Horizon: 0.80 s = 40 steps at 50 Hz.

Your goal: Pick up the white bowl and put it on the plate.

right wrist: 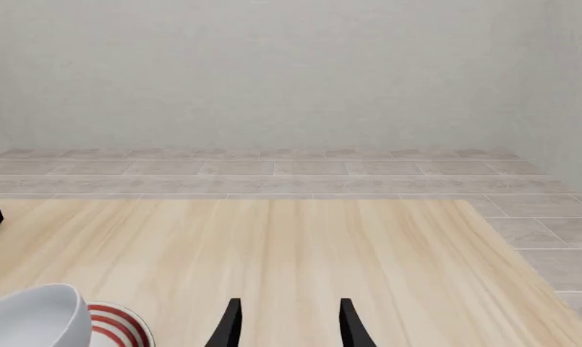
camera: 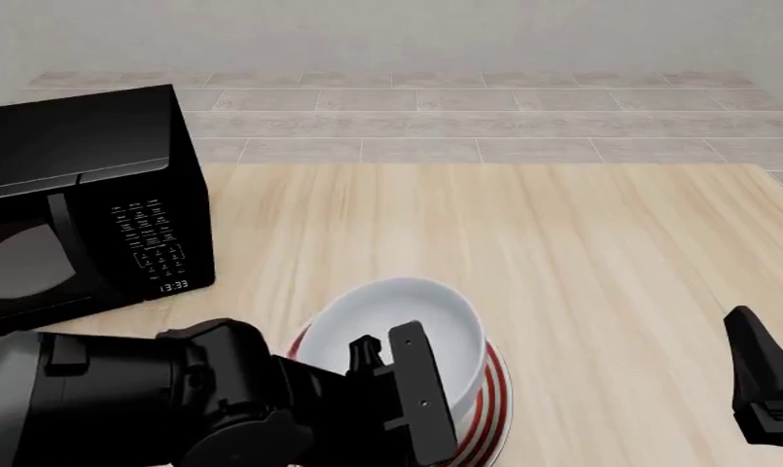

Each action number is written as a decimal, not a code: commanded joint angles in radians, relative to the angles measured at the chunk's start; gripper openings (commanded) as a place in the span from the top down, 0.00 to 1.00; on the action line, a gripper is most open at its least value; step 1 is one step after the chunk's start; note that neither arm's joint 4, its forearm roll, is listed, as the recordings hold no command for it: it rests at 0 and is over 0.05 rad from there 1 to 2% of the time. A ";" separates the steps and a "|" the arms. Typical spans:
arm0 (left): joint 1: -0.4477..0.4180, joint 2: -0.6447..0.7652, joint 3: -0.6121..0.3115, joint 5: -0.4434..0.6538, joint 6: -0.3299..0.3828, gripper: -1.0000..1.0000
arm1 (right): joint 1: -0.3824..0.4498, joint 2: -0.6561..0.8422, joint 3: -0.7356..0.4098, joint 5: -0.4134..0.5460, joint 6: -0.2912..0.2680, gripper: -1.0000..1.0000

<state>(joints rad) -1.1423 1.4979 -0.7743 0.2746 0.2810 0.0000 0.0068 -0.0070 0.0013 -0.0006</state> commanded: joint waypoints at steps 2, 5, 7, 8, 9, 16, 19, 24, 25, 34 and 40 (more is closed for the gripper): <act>-0.005 0.014 0.002 -0.014 -0.003 1.00 | 0.000 0.000 0.004 -0.004 0.000 0.00; -0.007 0.014 0.005 -0.017 -0.004 1.00 | 0.000 0.000 0.004 -0.004 0.000 0.00; -0.006 0.015 0.004 -0.019 -0.005 1.00 | 0.000 0.000 0.004 -0.004 0.000 0.00; -0.005 0.018 0.002 -0.017 -0.005 1.00 | 0.000 0.000 0.004 -0.004 0.000 0.00; -0.008 0.016 0.003 -0.015 -0.008 1.00 | 0.000 0.000 0.004 -0.004 0.000 0.00; -0.020 0.011 0.007 -0.010 -0.018 1.00 | 0.000 0.000 0.004 -0.004 0.000 0.00; -0.019 0.009 0.003 -0.009 -0.019 0.00 | 0.000 0.000 0.004 -0.004 0.000 0.00; -0.020 0.007 0.006 -0.010 -0.023 0.00 | 0.000 0.000 0.004 -0.004 0.000 0.00; -0.018 0.009 0.002 -0.009 -0.025 0.00 | 0.000 0.000 0.004 -0.004 0.000 0.00; -0.012 0.009 -0.003 -0.008 -0.035 0.00 | 0.000 0.000 0.004 -0.004 0.000 0.00; -0.010 0.006 -0.006 0.000 -0.033 0.00 | 0.000 0.000 0.004 -0.004 0.000 0.00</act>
<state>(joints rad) -1.1533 1.5105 -0.7779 0.2663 0.2511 0.0000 0.0068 -0.0070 0.0013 -0.0006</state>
